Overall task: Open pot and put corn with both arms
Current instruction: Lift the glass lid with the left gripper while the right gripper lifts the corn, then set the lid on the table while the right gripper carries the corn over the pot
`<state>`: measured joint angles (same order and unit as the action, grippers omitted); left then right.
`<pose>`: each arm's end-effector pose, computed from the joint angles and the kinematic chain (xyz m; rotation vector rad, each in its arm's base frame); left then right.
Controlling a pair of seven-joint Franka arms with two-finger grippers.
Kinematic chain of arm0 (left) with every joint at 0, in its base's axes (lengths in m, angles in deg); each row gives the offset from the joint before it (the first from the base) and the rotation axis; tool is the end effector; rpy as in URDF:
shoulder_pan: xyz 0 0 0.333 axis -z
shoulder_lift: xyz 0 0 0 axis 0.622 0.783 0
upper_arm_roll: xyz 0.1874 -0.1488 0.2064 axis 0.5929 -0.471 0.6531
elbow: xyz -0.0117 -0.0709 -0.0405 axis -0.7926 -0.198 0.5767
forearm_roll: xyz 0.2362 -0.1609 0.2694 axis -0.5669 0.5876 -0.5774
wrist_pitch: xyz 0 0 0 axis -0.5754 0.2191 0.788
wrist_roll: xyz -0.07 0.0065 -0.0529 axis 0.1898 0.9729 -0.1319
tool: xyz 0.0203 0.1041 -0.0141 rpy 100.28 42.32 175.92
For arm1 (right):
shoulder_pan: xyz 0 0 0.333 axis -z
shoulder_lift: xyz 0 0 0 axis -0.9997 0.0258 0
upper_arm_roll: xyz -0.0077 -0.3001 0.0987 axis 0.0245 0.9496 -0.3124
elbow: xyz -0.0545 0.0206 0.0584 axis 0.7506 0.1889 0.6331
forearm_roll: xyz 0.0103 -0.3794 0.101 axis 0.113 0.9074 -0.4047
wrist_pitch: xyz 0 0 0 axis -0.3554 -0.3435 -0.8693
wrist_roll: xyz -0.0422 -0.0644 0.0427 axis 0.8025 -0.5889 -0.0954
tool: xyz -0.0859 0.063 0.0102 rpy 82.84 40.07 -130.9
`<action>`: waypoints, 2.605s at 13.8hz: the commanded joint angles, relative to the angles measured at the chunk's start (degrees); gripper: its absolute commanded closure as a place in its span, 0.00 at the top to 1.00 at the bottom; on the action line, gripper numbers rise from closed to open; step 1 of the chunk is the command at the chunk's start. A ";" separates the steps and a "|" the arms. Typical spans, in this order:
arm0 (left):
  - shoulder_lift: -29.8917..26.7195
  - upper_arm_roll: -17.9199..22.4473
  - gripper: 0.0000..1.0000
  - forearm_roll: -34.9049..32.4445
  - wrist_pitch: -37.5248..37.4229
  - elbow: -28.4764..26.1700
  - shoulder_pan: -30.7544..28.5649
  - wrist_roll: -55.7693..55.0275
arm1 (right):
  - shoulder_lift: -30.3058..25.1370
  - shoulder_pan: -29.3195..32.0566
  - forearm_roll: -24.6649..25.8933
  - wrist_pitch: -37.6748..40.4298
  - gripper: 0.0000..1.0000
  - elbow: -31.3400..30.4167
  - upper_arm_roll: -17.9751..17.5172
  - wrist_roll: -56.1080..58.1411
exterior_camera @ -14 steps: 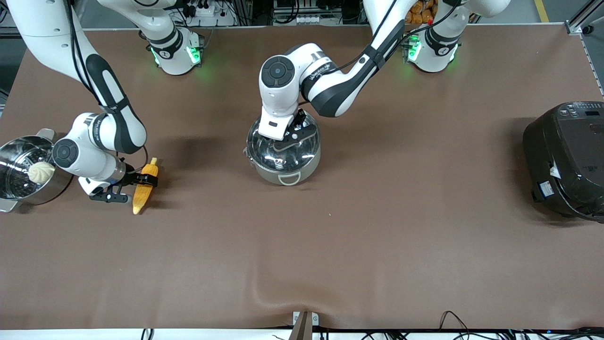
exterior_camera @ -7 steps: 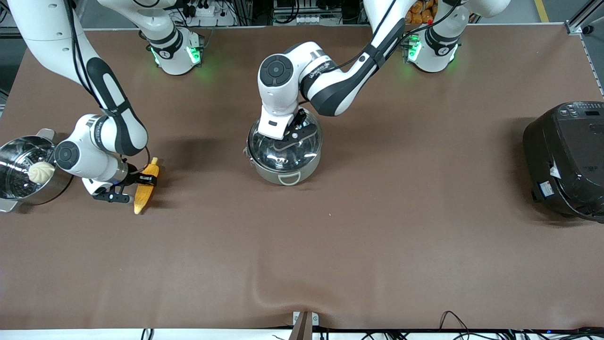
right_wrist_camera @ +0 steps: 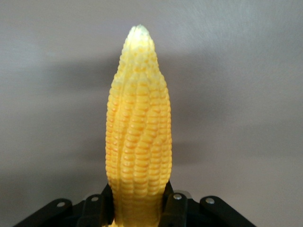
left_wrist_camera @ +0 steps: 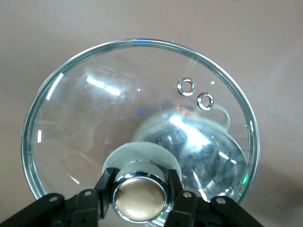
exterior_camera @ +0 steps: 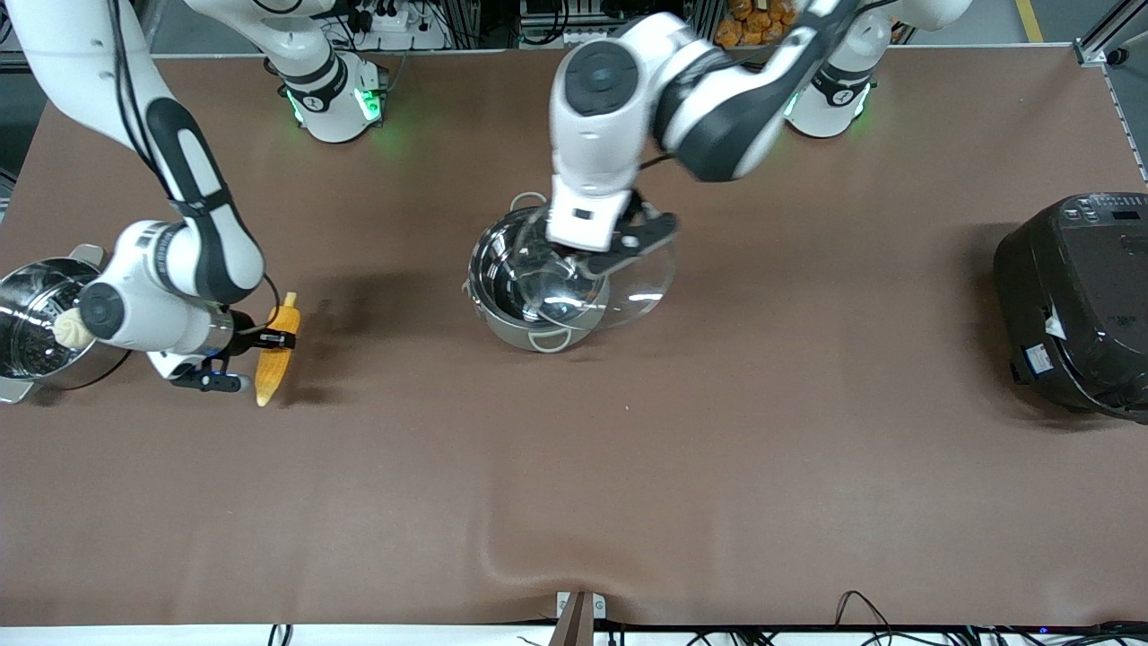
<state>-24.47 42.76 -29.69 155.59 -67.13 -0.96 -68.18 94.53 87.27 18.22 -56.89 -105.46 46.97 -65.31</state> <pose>0.4997 -0.4672 0.4922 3.0297 0.8084 -0.0932 0.5862 -0.0318 0.2512 -3.0069 0.1557 0.3243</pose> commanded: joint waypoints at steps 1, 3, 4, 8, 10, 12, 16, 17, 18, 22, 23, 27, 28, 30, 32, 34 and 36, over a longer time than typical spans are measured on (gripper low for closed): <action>-5.31 -0.63 0.00 -1.15 -3.97 -4.28 -6.63 8.54 | -3.40 -1.73 -0.83 10.28 0.31 6.45 -0.07 -1.66; -8.65 -0.72 0.00 -1.15 -4.60 -8.93 -12.60 16.01 | -3.67 -4.18 -0.83 16.10 0.31 11.64 -0.16 -6.57; -9.62 -0.72 0.00 -1.15 -4.60 -10.69 -14.81 19.88 | -3.93 -5.68 -0.83 18.03 0.31 13.40 -0.25 -9.64; -12.27 -0.80 0.00 -1.15 -1.19 -18.94 -25.52 36.22 | -5.16 -7.01 -0.75 24.99 0.32 19.91 -8.31 -26.24; -15.07 -0.89 0.00 -1.15 5.29 -26.66 -30.01 43.35 | -5.16 -7.01 -0.31 25.17 0.33 21.50 -13.58 -35.12; -16.92 -0.89 0.00 -1.15 11.54 -33.79 -32.40 48.73 | -5.16 -7.01 0.13 25.08 0.34 22.47 -17.72 -41.28; -16.31 -0.80 0.00 -1.15 21.29 -42.15 -35.82 51.63 | -4.90 -8.15 3.54 23.60 0.34 22.83 -24.93 -50.95; -16.31 -0.80 0.00 -1.15 24.81 -44.96 -36.27 52.69 | -4.63 -9.11 5.30 22.11 0.34 22.56 -25.90 -54.11; -16.23 -0.80 0.00 -1.15 27.89 -47.34 -36.62 53.92 | -4.20 -10.51 5.67 20.70 0.34 22.30 -26.43 -56.58; -15.35 -0.80 0.00 -1.15 41.86 -57.00 -38.91 57.61 | -2.97 -15.44 7.33 17.09 0.35 21.51 -26.53 -62.57; -15.17 -0.80 0.00 -1.15 42.94 -57.81 -39.78 58.06 | -2.88 -15.97 7.69 15.78 0.35 20.46 -26.53 -63.45; -13.24 -0.81 0.00 -1.15 43.65 -58.52 -40.31 58.76 | -3.14 -18.08 7.87 9.11 0.35 13.35 -26.53 -63.98; -12.89 -0.89 0.00 -1.15 43.83 -58.70 -40.75 58.76 | -3.14 -18.70 7.87 7.26 0.35 12.03 -26.53 -64.94; -12.45 -0.89 0.00 -1.15 43.91 -58.96 -40.84 58.85 | -2.96 -19.66 7.87 4.53 0.36 10.26 -26.61 -65.83; -11.92 -0.98 0.00 -1.15 43.91 -59.14 -40.84 59.37 | -2.53 -20.63 7.87 3.64 0.37 9.99 -26.61 -67.40; -11.40 -1.07 0.00 -1.15 43.91 -59.14 -40.84 60.08 | -1.91 -22.04 7.96 2.41 0.37 9.99 -26.61 -68.64; -10.69 -1.07 0.43 -1.15 43.91 -58.79 -40.76 60.26 | -0.68 -22.92 9.09 1.44 0.38 9.91 -26.53 -69.87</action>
<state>-34.78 42.51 -30.02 198.93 -125.83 -40.68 -9.18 92.95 65.29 25.28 -54.15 -95.33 20.43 -132.60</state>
